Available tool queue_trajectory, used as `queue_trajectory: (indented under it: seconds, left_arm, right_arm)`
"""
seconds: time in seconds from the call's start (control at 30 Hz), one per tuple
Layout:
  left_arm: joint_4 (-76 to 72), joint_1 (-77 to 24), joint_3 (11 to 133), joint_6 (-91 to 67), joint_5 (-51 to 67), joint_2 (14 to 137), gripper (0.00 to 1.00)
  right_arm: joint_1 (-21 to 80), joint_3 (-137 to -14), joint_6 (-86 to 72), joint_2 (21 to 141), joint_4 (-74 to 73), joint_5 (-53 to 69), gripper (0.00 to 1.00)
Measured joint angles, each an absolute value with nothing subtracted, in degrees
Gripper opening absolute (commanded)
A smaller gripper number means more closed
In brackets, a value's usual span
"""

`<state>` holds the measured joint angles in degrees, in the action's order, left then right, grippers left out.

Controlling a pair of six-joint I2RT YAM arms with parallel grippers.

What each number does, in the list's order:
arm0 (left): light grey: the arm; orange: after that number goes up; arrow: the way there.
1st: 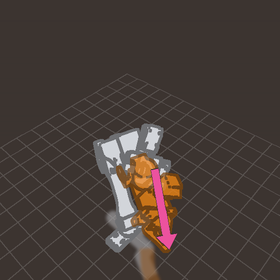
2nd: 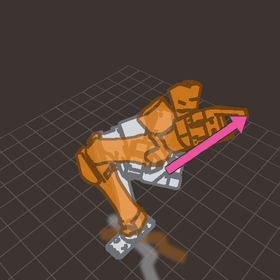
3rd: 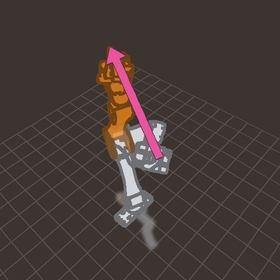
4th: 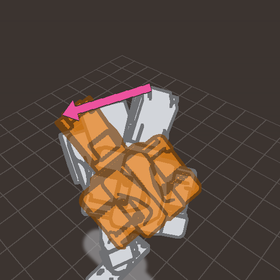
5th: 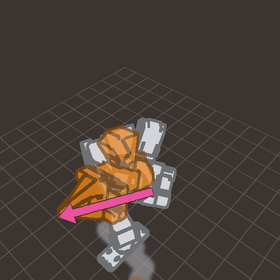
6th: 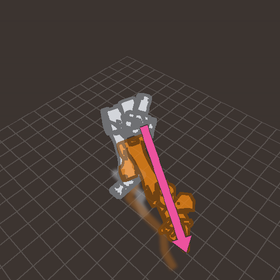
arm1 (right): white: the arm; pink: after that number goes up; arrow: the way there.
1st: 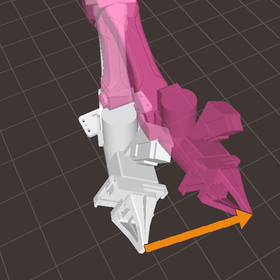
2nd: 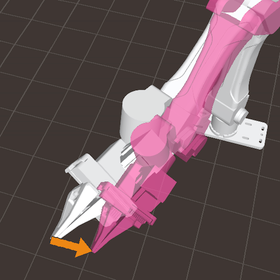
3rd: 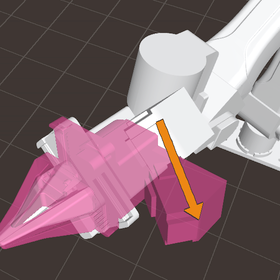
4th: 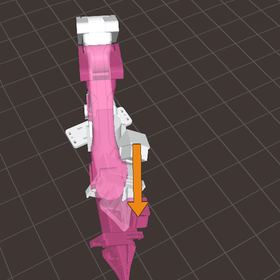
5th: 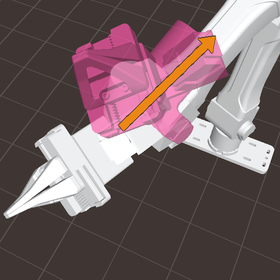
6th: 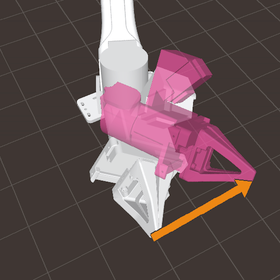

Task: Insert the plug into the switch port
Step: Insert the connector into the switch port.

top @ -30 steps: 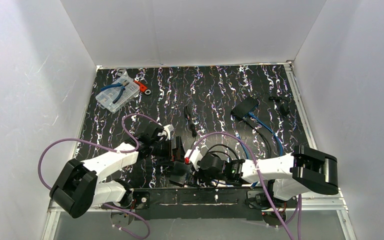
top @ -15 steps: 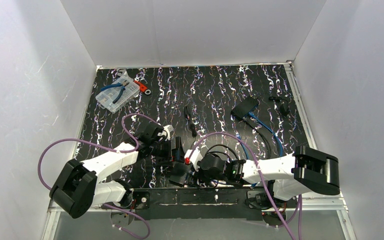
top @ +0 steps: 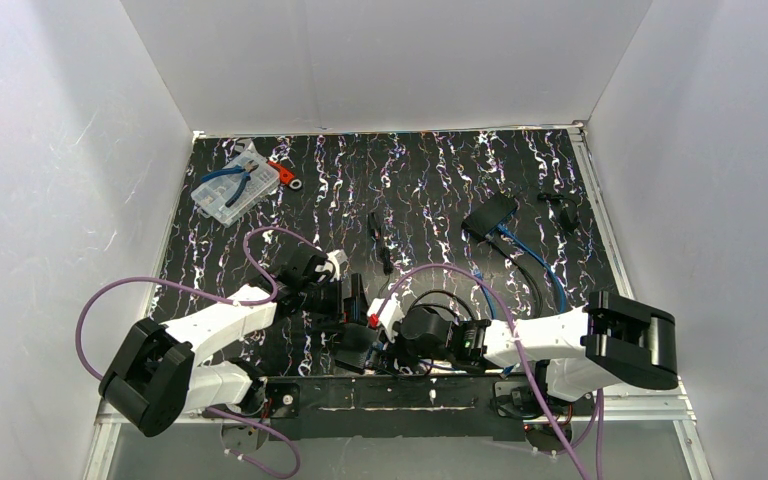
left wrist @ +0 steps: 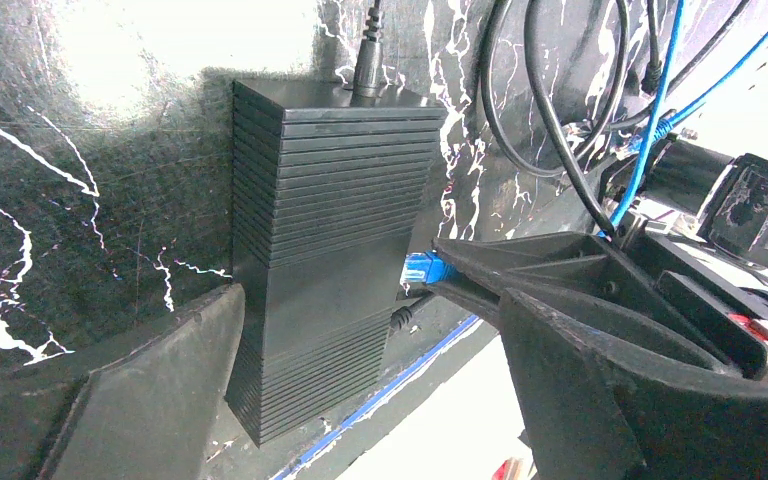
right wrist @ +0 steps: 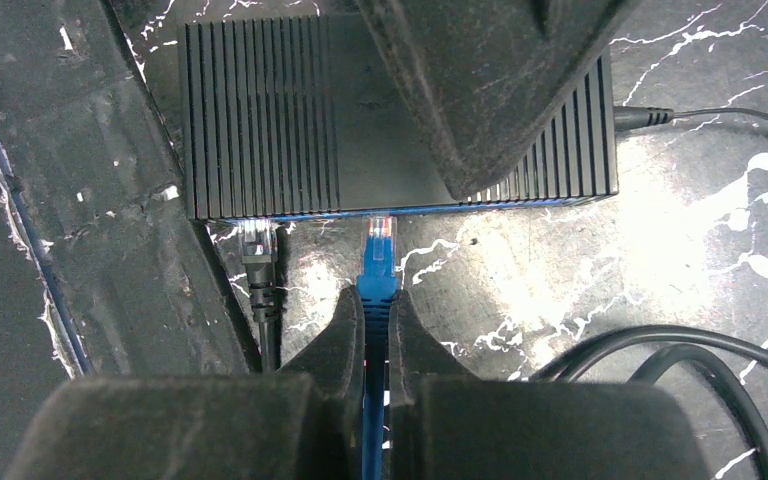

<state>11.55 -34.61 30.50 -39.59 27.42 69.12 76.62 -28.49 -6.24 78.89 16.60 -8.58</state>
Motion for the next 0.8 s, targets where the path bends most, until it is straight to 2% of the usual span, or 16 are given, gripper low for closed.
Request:
queue_trajectory:
  seconds: [0.8]
  left_arm:
    - [11.2,-34.6,30.5,-39.6,27.6,69.1,0.98]
  right_arm:
    - [76.8,-28.3,-7.8,80.4,19.1,-9.2,0.01]
